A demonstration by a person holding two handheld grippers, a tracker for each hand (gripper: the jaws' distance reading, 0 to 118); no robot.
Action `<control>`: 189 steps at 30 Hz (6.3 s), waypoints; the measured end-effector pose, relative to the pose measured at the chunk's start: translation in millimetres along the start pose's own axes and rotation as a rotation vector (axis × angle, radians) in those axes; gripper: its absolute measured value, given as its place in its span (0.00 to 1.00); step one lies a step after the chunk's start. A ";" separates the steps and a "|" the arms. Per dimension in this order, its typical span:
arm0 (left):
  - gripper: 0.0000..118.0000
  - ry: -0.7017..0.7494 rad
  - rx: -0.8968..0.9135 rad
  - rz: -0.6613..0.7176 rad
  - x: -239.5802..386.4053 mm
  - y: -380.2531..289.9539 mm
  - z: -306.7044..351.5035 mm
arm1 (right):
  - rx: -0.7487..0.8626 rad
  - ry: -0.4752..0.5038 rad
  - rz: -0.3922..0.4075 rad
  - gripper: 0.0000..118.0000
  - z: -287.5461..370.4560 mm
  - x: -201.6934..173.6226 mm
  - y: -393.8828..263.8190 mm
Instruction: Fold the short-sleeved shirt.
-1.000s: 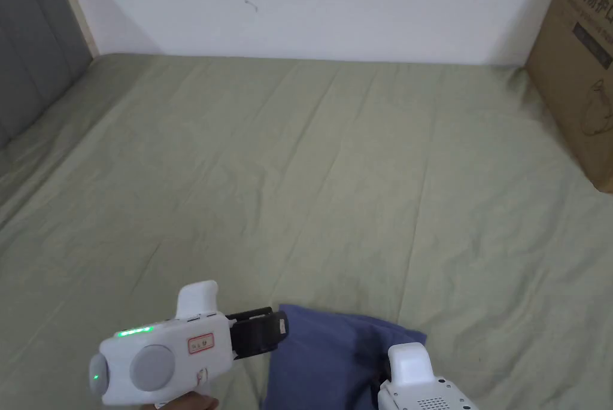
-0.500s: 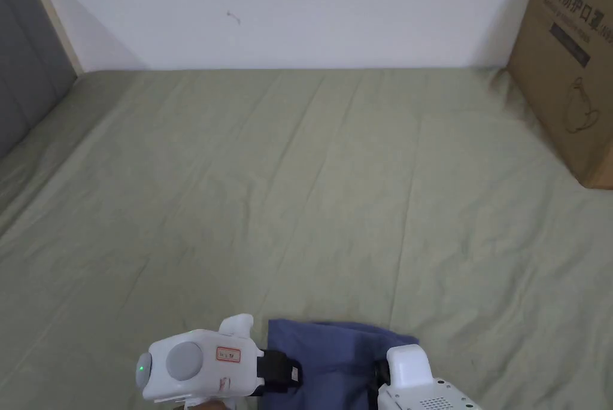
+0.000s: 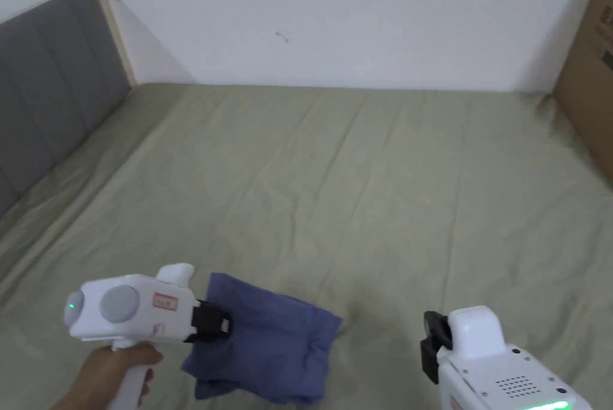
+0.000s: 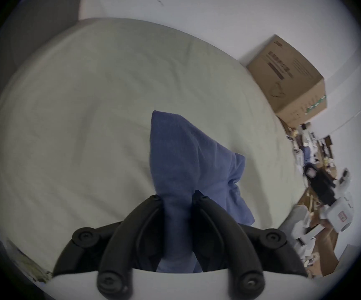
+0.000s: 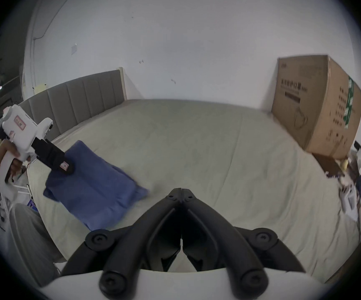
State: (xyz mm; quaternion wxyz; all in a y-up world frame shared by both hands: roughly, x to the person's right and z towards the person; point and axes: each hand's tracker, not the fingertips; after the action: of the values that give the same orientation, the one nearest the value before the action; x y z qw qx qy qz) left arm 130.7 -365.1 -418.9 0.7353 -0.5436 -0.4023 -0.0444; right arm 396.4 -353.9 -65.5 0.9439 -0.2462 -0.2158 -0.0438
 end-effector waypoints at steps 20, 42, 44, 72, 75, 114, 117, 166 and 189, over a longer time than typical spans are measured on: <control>0.47 0.344 -0.005 0.284 -216.2 58.2 67.9 | 0.076 -0.026 -0.047 0.00 -28.2 -27.5 56.6; 0.77 0.298 0.519 -0.045 -6.2 55.8 197.0 | 0.272 -0.149 -0.124 0.00 74.2 28.9 118.0; 0.77 0.268 0.606 -0.074 30.2 47.9 211.8 | 0.293 -0.172 -0.117 0.00 86.1 34.6 127.8; 0.00 0.166 1.080 -0.246 223.5 -40.7 121.1 | 0.480 -0.320 -0.045 0.00 151.0 83.9 135.5; 0.00 0.163 1.060 -0.249 226.5 -40.3 116.1 | 0.481 -0.316 -0.046 0.00 149.9 82.4 135.0; 0.00 0.163 1.052 -0.299 232.3 -38.2 122.1 | 0.468 -0.307 -0.028 0.00 145.0 78.5 131.3; 0.00 0.163 1.051 -0.297 231.7 -38.6 122.1 | 0.468 -0.306 -0.028 0.00 145.3 77.9 131.5; 0.96 0.208 1.093 -0.343 240.0 -46.5 118.9 | 0.457 -0.310 -0.055 1.00 146.6 76.8 130.2; 0.96 0.223 1.096 -0.369 240.1 -48.2 120.8 | 0.465 -0.300 -0.054 1.00 147.2 75.0 131.3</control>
State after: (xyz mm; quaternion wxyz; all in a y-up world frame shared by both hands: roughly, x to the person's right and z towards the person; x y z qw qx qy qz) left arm 202.3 -194.4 -218.2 0.9270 0.0026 -0.3747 -0.0144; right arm 432.1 -166.0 23.8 0.9310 -0.0208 -0.3639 0.0185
